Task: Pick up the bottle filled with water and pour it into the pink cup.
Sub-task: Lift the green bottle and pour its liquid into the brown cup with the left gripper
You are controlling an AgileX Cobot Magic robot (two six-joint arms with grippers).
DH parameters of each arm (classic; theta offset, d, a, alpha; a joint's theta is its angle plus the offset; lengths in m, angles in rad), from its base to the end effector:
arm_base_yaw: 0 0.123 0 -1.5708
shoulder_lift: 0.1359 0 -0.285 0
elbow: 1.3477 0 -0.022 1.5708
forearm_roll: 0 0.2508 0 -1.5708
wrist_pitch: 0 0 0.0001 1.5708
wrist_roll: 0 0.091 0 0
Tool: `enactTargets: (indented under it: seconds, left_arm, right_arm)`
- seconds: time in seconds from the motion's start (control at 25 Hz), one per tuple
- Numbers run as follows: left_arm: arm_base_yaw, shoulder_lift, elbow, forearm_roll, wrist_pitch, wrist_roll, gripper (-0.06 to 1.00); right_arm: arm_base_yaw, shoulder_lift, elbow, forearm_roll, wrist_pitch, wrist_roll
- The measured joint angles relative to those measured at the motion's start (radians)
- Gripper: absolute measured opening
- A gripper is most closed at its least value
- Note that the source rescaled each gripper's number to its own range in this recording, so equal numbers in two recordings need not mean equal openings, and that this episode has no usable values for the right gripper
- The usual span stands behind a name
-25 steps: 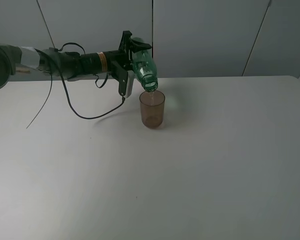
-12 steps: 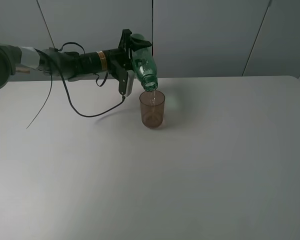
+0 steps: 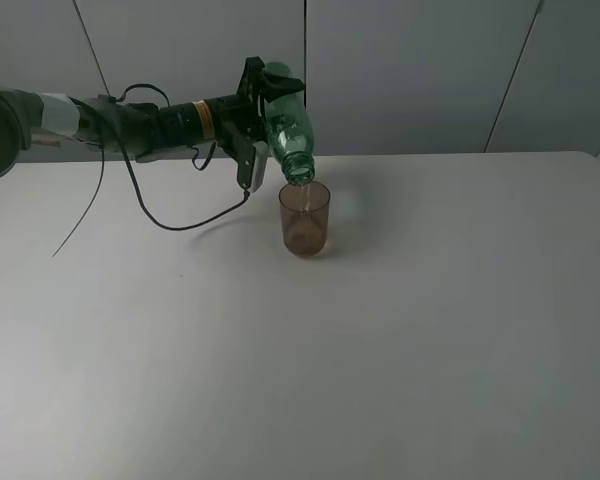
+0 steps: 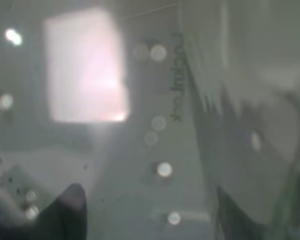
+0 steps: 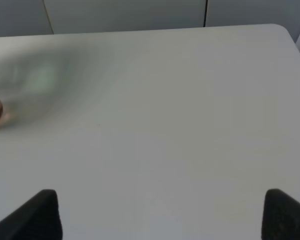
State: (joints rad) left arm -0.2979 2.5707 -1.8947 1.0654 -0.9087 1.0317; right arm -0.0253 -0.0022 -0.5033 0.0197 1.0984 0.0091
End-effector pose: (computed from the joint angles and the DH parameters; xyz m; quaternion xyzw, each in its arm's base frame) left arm 0.5027 -0.2200 0.1199 0.7106 0.0838 0.2679 0.6452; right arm -0.0071 0.0018 0.2752 0.0142 0.8614 0.0057 0.5078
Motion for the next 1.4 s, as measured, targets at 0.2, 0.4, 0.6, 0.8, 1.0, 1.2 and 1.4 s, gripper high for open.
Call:
enactTargets:
  seconds: [0.2,0.4,0.6,0.8,1.0,1.2,1.4]
  left_arm:
    - [0.000,0.000,-0.001,-0.009,-0.007,0.019,0.01]
    - [0.000,0.000,-0.001,-0.012,-0.014,0.023,0.01]
    - [0.000,0.000,-0.001,-0.025,-0.030,0.026,0.01]
    - [0.000,0.000,-0.001,-0.036,-0.038,0.042,0.01]
    - [0.000,0.000,-0.001,-0.035,-0.053,0.067,0.01]
    - [0.000,0.000,-0.001,-0.035,-0.088,0.074,0.01]
    - [0.000,0.000,-0.001,-0.036,-0.112,0.080,0.01]
  right_arm:
    - [0.000,0.000,0.000,0.000,0.000,0.000]
    - [0.000,0.000,0.000,0.000,0.000,0.000]
    - [0.000,0.000,0.000,0.000,0.000,0.000]
    - [0.000,0.000,0.000,0.000,0.000,0.000]
    - [0.000,0.000,0.000,0.000,0.000,0.000]
    - [0.000,0.000,0.000,0.000,0.000,0.000]
    - [0.000,0.000,0.000,0.000,0.000,0.000]
